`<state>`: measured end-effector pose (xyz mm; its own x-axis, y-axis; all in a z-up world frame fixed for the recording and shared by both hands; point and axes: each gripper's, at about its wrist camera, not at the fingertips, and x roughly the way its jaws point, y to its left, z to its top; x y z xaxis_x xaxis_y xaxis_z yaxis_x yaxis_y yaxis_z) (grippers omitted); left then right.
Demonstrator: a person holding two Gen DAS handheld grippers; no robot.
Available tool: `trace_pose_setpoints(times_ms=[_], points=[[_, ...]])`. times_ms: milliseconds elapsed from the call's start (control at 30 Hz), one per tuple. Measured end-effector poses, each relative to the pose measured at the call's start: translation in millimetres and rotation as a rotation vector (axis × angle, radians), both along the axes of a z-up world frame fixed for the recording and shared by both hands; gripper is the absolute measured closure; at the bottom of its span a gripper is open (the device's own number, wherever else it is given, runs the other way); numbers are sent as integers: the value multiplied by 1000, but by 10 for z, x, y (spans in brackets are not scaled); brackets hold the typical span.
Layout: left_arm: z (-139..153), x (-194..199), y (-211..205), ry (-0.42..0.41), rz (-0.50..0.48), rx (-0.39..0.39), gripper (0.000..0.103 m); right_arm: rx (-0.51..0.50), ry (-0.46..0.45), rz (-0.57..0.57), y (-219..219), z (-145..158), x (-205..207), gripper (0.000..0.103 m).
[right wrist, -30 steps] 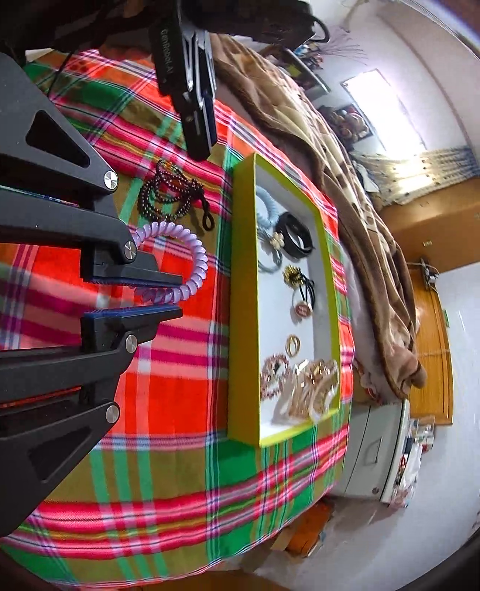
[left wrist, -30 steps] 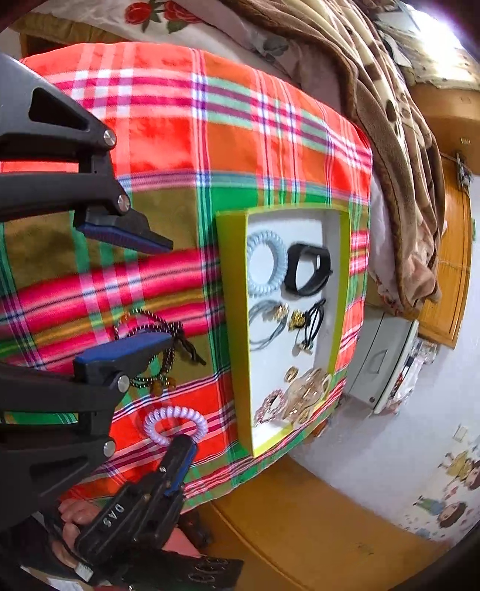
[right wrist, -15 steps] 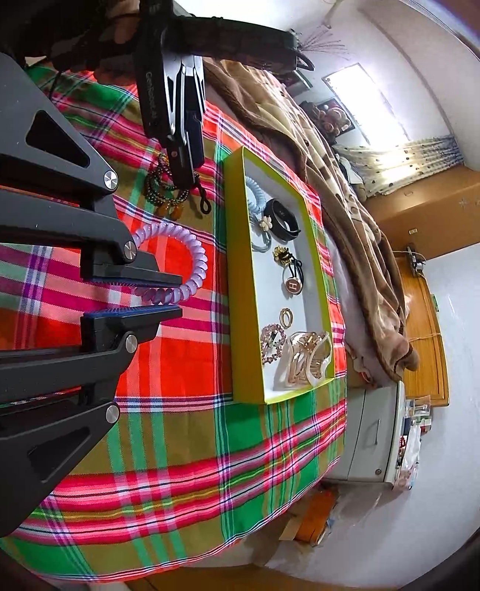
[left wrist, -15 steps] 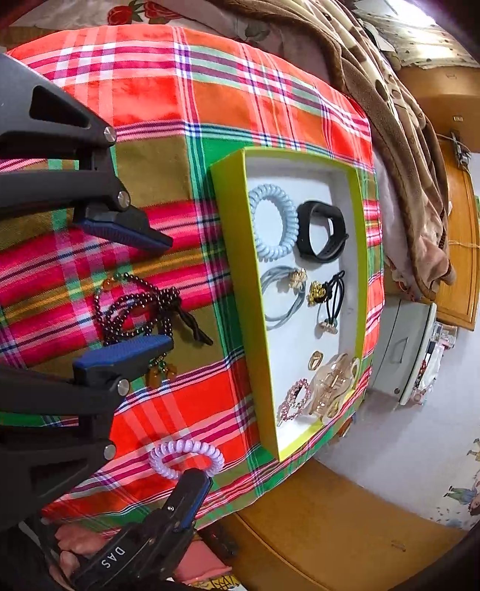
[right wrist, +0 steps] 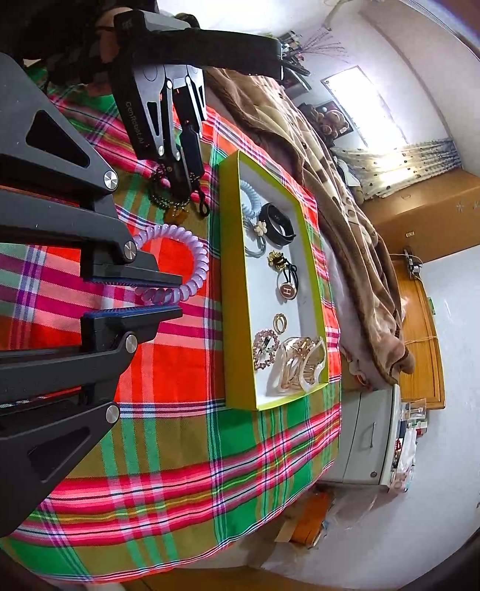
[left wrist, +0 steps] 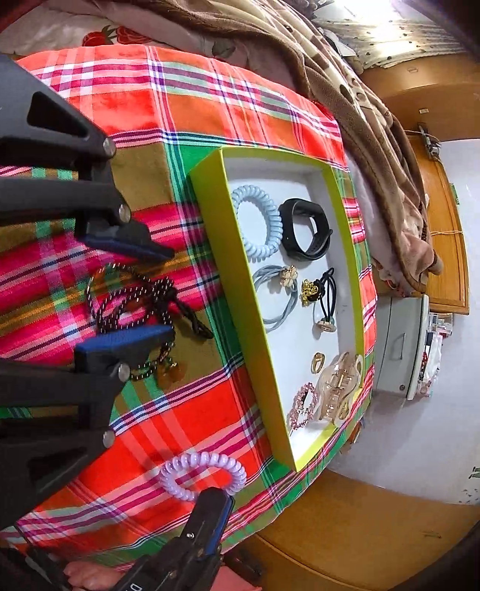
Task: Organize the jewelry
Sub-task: 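Grasp the dark beaded bracelet with the left tool while the right tool holds the coil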
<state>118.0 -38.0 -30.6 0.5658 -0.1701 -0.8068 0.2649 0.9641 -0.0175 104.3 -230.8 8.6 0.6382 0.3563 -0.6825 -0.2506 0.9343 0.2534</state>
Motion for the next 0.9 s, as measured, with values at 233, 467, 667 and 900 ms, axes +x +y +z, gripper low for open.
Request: trace_pose_setpoints(times_ms=[233,467,667,900], points=[[12,-3,61,7,4,-34,83,-5,-1,-2,22,7,-16,93],[32,-33,86,9,6,-56,85,-5,2,-12,28,9,-36,93],[104,-61,131,-6,10,-83,88,-6,-5,-17,27,40,-52,93],[208,-87,176,-35,17,-108,88,-6,-18,-27,25,91,-64,93]])
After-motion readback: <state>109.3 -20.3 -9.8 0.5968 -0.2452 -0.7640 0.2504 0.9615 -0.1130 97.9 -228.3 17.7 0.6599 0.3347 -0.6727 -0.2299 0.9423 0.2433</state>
